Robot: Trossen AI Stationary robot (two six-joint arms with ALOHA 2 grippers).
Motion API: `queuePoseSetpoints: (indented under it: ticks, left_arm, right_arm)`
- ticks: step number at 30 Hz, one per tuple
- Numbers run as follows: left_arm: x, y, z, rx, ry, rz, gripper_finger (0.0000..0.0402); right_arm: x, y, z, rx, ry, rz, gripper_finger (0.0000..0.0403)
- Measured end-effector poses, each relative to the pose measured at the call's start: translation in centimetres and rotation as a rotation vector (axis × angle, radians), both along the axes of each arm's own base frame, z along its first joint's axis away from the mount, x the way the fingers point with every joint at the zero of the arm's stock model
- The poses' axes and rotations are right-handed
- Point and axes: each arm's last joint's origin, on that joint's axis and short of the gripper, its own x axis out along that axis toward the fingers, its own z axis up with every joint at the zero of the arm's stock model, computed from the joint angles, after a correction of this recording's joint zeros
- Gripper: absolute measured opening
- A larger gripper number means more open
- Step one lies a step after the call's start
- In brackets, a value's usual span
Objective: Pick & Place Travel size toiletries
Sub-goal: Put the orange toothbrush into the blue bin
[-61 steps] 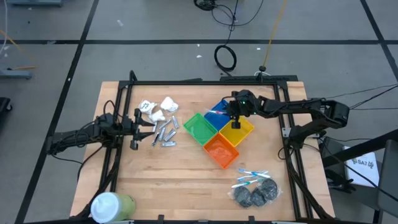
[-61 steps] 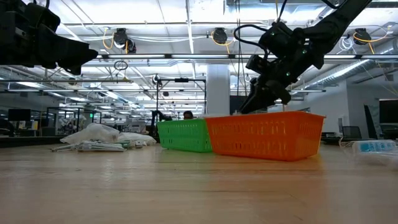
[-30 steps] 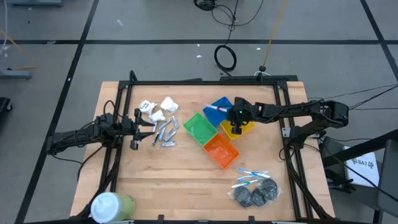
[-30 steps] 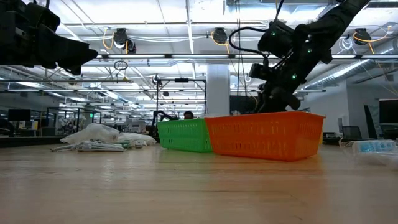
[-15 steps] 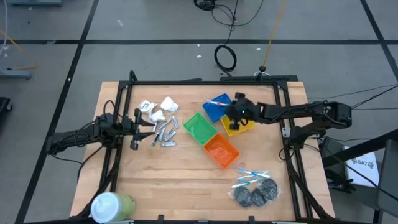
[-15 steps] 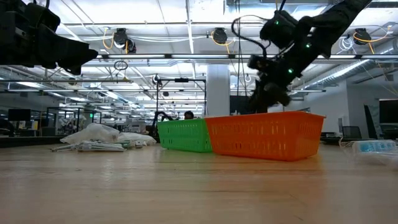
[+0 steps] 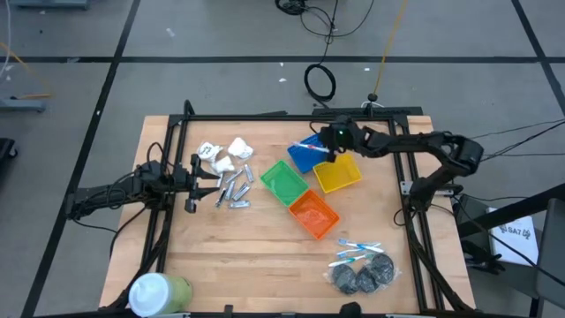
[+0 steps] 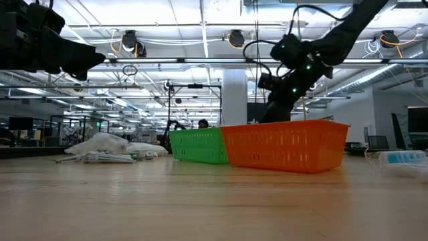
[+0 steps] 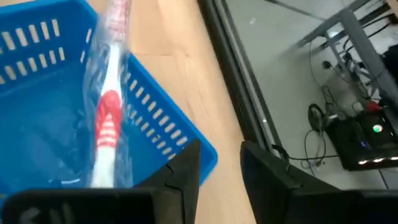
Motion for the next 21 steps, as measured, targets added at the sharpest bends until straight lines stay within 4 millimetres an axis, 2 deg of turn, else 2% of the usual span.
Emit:
queuePoseSetpoints:
  ticks: [7, 14, 21]
  left_arm:
    - [0.0, 0.0, 0.0, 0.000, 0.000, 0.000, 0.0159]
    - [0.0, 0.0, 0.0, 0.000, 0.000, 0.000, 0.0159]
    - [0.0, 0.0, 0.0, 0.000, 0.000, 0.001, 0.0159]
  right_arm:
    - [1.4, 0.6, 0.3, 0.038, 0.046, 0.109, 0.0102]
    - [1.4, 1.1, -0.3, 0.096, 0.081, 0.173, 0.0102]
    - [1.0, 1.9, -0.9, 0.119, 0.192, 0.223, 0.0102]
